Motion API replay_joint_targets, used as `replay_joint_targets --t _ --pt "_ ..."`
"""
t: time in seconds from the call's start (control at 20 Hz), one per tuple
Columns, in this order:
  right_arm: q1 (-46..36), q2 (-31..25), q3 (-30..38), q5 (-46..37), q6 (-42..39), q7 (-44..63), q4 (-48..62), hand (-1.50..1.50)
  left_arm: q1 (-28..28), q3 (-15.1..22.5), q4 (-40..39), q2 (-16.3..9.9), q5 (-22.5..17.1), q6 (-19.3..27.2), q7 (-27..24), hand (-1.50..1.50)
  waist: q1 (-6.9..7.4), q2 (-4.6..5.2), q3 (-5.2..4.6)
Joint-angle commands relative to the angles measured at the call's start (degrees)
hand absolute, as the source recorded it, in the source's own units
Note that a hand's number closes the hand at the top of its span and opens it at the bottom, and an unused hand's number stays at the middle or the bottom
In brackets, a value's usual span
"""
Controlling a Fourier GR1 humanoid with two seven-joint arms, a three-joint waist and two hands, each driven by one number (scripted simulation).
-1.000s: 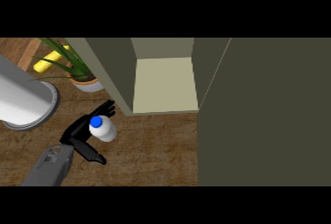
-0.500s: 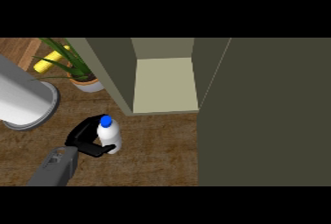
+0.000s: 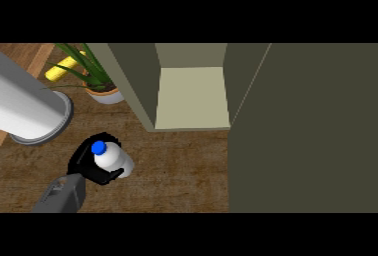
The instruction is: Pick up the bottled water, place it into the cabinet and close the cabinet
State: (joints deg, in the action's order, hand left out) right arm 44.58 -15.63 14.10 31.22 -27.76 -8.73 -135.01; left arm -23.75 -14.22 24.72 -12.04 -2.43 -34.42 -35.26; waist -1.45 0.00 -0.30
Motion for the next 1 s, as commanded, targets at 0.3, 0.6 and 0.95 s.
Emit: replay_joint_targets --t 0.3,0.6,0.95 --pt "6.9 -1.3 5.0 8.2 0.2 1.7 -10.3 -1.50 8.7 -7.4 8.7 3.3 -6.4 12.7 -13.1 1.50 0.95 -0.49 0.27" --pt "9.1 1.2 2.1 7.2 1.9 2.1 -12.9 -1.50 9.9 -3.1 20.2 7.9 -7.0 14.6 -3.6 1.50 1.25 -0.71 0.35" --pt "6.7 -0.9 2.9 8.5 3.1 2.8 -11.4 -1.50 9.5 7.1 30.6 11.9 -10.1 24.4 4.2 1.50 1.05 -0.39 0.25"
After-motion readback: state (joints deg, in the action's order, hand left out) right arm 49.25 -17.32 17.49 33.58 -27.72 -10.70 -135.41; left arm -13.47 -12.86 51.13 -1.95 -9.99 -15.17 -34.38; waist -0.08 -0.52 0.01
